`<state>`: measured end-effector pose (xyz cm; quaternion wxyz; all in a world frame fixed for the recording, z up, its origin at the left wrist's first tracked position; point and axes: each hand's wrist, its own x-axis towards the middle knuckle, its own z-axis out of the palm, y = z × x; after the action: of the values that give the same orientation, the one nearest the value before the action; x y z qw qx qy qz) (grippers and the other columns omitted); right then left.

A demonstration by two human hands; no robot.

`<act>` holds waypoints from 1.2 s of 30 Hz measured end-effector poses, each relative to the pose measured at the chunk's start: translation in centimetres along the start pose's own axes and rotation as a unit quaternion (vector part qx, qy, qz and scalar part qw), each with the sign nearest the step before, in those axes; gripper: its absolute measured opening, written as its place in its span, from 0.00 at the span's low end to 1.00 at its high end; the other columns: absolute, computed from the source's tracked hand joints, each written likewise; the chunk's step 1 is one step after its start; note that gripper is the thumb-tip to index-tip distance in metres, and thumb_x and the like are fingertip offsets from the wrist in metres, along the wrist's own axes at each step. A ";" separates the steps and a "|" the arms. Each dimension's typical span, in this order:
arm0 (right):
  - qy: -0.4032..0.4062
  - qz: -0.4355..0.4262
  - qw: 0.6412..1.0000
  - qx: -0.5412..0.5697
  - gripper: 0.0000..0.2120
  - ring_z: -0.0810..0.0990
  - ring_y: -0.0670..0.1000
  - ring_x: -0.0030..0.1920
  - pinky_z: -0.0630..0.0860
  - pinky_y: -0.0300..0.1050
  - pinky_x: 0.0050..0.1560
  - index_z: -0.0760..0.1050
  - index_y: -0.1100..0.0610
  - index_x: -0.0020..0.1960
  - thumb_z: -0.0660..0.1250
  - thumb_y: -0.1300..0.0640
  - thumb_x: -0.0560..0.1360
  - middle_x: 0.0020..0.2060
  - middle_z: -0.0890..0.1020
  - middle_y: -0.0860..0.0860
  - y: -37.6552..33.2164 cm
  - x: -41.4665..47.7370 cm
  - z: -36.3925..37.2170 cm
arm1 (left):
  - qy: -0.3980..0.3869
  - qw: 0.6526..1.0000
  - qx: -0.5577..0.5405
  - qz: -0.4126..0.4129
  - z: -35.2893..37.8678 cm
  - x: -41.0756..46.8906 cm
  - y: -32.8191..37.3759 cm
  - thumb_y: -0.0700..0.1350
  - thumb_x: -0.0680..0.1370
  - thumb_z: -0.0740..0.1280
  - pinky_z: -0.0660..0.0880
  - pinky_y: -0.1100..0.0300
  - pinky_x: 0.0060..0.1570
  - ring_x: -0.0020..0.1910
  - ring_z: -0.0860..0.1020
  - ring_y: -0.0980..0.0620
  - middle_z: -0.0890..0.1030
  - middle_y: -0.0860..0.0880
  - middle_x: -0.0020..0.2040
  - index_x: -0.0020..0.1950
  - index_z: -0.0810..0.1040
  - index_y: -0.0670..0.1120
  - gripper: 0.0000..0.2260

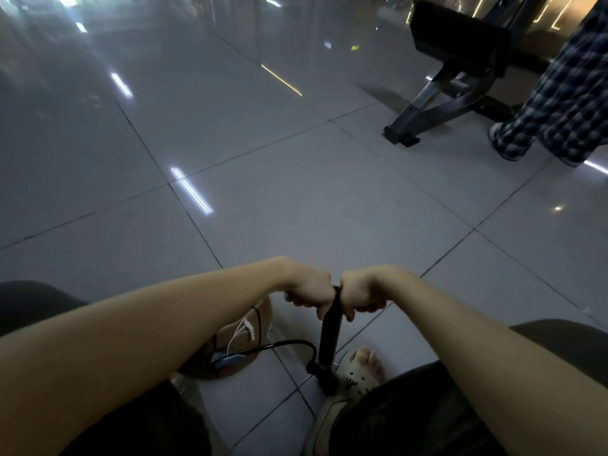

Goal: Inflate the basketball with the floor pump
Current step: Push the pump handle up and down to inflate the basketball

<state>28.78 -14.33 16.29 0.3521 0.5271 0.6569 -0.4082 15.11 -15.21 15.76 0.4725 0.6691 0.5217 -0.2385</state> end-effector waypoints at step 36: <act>-0.006 0.009 0.999 -0.031 0.04 0.62 0.52 0.26 0.62 0.45 0.33 0.73 0.59 0.44 0.68 0.62 0.76 0.27 0.67 0.53 -0.9 0.3 -0.3 | -0.013 1.000 -0.004 -0.007 -0.3 -0.4 -0.7 0.41 0.73 0.72 0.61 0.58 0.28 0.26 0.63 0.48 0.68 0.48 0.27 0.34 0.73 0.43 0.11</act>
<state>27.86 -14.07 16.31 0.3755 0.5193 0.6624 -0.3880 14.29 -15.14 15.91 0.4798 0.6606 0.5212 -0.2484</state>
